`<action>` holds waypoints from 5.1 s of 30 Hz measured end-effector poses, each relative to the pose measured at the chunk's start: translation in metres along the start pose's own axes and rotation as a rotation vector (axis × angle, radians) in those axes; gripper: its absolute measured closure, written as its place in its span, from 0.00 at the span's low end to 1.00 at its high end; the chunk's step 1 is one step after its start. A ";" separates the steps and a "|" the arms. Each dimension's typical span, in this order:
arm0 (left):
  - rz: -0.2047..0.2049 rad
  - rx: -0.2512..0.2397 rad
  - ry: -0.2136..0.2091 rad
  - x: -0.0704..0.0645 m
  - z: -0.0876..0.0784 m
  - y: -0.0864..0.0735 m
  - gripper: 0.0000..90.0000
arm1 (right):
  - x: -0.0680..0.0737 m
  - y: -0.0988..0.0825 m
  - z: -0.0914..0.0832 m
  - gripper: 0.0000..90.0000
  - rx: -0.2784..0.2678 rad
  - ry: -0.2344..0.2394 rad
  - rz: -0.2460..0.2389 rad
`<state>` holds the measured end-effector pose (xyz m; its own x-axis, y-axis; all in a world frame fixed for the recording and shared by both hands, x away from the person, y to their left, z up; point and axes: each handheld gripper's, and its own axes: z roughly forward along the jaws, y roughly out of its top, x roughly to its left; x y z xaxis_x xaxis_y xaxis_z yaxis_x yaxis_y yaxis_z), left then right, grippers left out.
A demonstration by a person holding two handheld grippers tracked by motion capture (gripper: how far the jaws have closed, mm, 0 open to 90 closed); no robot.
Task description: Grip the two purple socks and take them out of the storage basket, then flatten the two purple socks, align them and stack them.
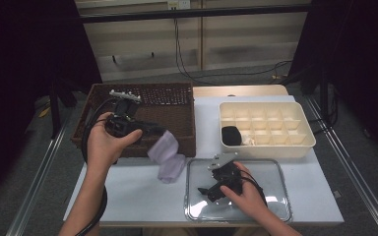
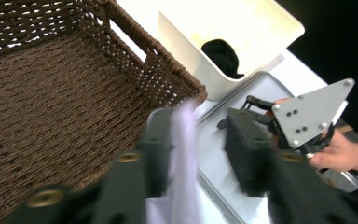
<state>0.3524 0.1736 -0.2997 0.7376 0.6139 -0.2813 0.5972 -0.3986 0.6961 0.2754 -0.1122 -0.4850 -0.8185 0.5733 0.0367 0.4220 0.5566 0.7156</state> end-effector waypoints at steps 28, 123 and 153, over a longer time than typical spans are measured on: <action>0.079 0.010 0.102 0.015 0.030 -0.037 0.08 | 0.000 0.000 0.000 0.01 0.004 0.001 0.003; 0.105 0.099 0.031 -0.011 0.102 -0.116 0.40 | 0.000 0.000 0.000 0.01 0.004 -0.002 -0.004; 0.086 0.180 -0.047 -0.029 0.128 -0.125 0.84 | -0.001 0.000 0.000 0.01 0.003 -0.002 0.004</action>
<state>0.2967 0.1184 -0.4627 0.7996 0.5416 -0.2593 0.5750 -0.5659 0.5909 0.2760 -0.1127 -0.4848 -0.8163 0.5764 0.0382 0.4262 0.5563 0.7134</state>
